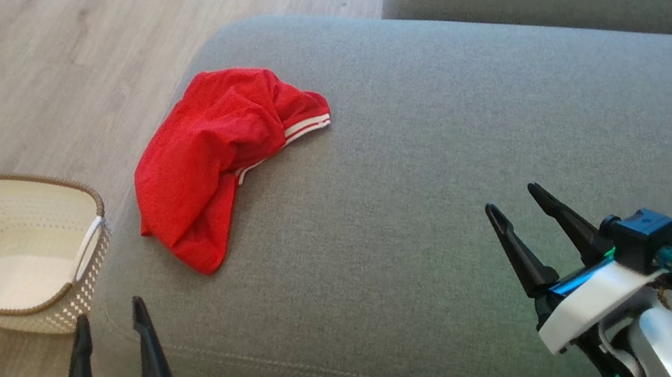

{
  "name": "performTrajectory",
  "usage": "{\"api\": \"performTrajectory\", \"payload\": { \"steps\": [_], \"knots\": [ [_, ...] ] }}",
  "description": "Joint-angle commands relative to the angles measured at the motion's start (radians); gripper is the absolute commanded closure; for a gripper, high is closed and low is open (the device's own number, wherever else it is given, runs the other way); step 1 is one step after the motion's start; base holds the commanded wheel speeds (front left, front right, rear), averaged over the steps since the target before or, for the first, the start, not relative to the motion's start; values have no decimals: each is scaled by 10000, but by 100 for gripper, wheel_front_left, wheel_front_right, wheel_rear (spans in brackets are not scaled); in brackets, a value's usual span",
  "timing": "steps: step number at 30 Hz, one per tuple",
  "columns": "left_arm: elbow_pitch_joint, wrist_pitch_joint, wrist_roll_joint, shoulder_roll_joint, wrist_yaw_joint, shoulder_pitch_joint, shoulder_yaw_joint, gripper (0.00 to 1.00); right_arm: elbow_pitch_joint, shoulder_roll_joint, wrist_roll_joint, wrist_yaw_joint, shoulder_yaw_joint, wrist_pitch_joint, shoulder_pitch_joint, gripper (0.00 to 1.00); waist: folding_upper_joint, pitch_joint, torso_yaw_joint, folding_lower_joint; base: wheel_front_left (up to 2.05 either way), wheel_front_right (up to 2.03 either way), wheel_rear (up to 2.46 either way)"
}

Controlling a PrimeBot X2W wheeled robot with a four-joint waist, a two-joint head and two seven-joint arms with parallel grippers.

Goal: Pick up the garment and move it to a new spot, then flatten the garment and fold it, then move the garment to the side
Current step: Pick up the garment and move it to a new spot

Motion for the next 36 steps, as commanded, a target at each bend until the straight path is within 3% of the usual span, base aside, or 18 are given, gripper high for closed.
{"api": "performTrajectory", "payload": {
  "steps": [1,12,19,25,31,32,33,36],
  "knots": [
    [-231,-51,11,36,-34,-560,482,0,-297,10,-2,-4,209,-93,-348,0,0,165,-63,1,0,0,0],
    [960,325,-503,760,-868,-3081,1039,0,-966,10,-910,-4,86,63,-1008,0,0,1734,-852,1,0,0,0],
    [2624,2075,-1132,1627,-1607,-5686,626,0,-2133,2,-1290,-4,-261,523,-1540,0,0,3171,-1501,1,0,0,0],
    [4372,3394,-1564,2314,-1802,-7189,-53,0,-2615,-19,-1287,-4,-27,669,-1818,0,0,3954,-2079,1,0,0,0],
    [6220,4036,-1435,2793,-1816,-8171,-392,0,-2834,-76,-1243,-4,100,691,-2052,0,0,4290,-2546,1,0,0,0],
    [6491,4079,-1433,2815,-1817,-8283,-428,35,-2833,-83,-1232,-4,109,683,-2084,0,0,4298,-2611,1,0,0,0],
    [6717,4055,-1432,2840,-1818,-8397,-452,100,-2827,-84,-1218,-4,113,670,-2112,0,0,4301,-2667,1,0,0,0],
    [7186,3683,-1533,2837,-1820,-8749,-408,100,-2745,-76,-1164,-4,100,593,-2124,0,0,4187,-2787,1,0,0,0]
  ]
}}
